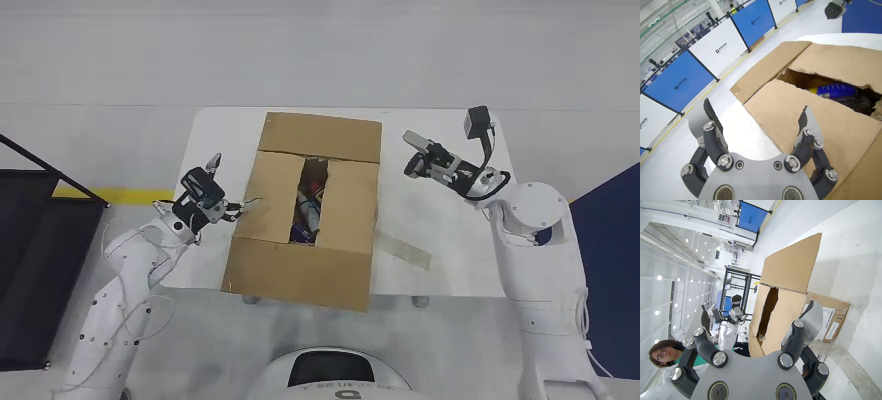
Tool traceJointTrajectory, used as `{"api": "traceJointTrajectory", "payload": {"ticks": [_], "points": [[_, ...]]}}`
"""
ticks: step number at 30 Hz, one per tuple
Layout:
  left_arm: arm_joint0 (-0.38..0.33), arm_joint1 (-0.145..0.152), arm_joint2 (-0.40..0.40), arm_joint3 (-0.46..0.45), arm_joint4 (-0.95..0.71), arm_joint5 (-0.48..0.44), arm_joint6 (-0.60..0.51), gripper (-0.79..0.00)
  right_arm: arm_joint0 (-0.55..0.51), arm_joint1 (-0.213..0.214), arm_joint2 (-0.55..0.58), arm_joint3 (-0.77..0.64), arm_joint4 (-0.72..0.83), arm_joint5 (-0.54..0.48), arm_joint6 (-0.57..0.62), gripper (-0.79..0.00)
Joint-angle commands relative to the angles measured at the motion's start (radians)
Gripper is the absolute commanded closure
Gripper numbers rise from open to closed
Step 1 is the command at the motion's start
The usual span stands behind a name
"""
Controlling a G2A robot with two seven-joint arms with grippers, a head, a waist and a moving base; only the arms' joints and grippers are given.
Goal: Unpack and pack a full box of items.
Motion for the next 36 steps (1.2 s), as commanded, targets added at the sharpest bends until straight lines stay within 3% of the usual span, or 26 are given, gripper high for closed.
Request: {"api": "traceJointTrajectory", "payload": {"ticks": [1,8,14,23,32,36], "points": [[0.027,0.005,-0.033,-0.007,-0.011,-0.011,0.035,-0.785,0.0,0.0,0.0,0.0,0.0,0.0,0.0,-0.785],[0.149,0.032,-0.178,-0.026,0.048,-0.103,0.245,-0.785,0.0,0.0,0.0,0.0,0.0,0.0,0.0,-0.785],[0.221,0.049,-0.261,0.009,0.171,-0.068,0.343,-0.785,0.0,0.0,0.0,0.0,0.0,0.0,0.0,-0.785],[0.239,0.075,-0.206,0.04,0.418,-0.123,0.421,-0.785,0.0,0.0,0.0,0.0,0.0,0.0,0.0,-0.785],[0.18,0.087,-0.154,0.084,0.368,-0.224,0.516,-0.785,0.0,0.0,0.0,0.0,0.0,0.0,0.0,-0.785],[0.16,0.09,-0.144,0.087,0.328,-0.235,0.507,-0.785,0.0,0.0,0.0,0.0,0.0,0.0,0.0,-0.785]]}}
